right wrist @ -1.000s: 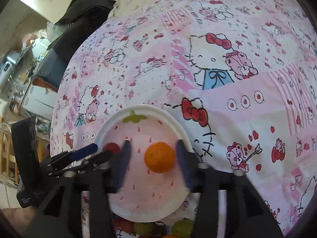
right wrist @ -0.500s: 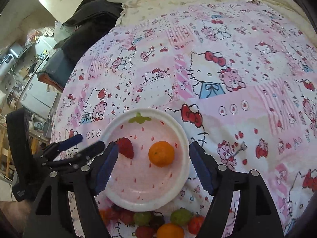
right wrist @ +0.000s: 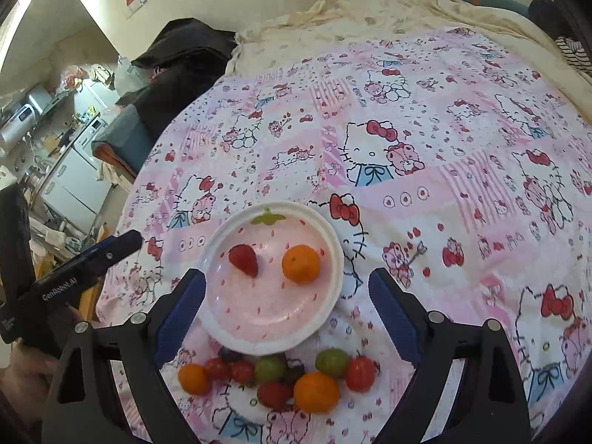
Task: Organize fruits
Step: 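Withdraw both tools from the plate back toward the fruit row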
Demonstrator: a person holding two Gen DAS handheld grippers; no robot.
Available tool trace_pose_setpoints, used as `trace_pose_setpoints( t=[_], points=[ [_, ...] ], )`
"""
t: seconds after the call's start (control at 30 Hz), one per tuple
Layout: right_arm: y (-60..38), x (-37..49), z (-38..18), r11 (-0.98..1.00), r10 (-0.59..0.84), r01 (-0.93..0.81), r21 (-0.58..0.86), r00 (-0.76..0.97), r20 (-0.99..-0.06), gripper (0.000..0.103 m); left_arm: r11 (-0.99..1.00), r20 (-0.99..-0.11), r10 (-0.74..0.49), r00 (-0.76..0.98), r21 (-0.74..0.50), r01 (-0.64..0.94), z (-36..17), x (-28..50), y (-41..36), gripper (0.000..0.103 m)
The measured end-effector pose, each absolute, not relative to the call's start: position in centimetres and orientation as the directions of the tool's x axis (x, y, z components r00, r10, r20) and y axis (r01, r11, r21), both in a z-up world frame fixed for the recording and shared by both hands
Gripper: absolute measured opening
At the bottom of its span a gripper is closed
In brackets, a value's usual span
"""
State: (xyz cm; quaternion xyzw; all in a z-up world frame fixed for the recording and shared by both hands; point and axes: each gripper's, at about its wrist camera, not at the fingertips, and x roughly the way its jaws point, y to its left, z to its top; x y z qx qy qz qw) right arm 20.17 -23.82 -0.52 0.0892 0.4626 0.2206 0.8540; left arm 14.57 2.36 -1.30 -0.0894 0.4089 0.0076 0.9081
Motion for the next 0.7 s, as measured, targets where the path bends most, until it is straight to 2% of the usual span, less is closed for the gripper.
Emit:
trace_pose_setpoints(
  t=[0.23,0.47,0.7],
  points=[
    [-25.1,16.9,-0.4,0.885,0.466,-0.273,0.378,0.469,-0.751,0.092,0.989,-0.716,-0.028,0.698,-0.123,-0.086,0.1,10.9,2.6,0.09],
    [-25.8,14.5,-0.5,0.889,0.458,-0.255,0.381,0.472,-0.753,0.092,0.988,-0.719,-0.015,0.695,-0.115,-0.099,0.0,8.2,2.5,0.09],
    [-26.8,13.2,-1.3,0.896,0.443,-0.205,0.393,0.464,-0.767,0.092,0.989,-0.763,-0.021,0.647,-0.112,-0.101,-1.6,6.8,2.4,0.09]
  ],
)
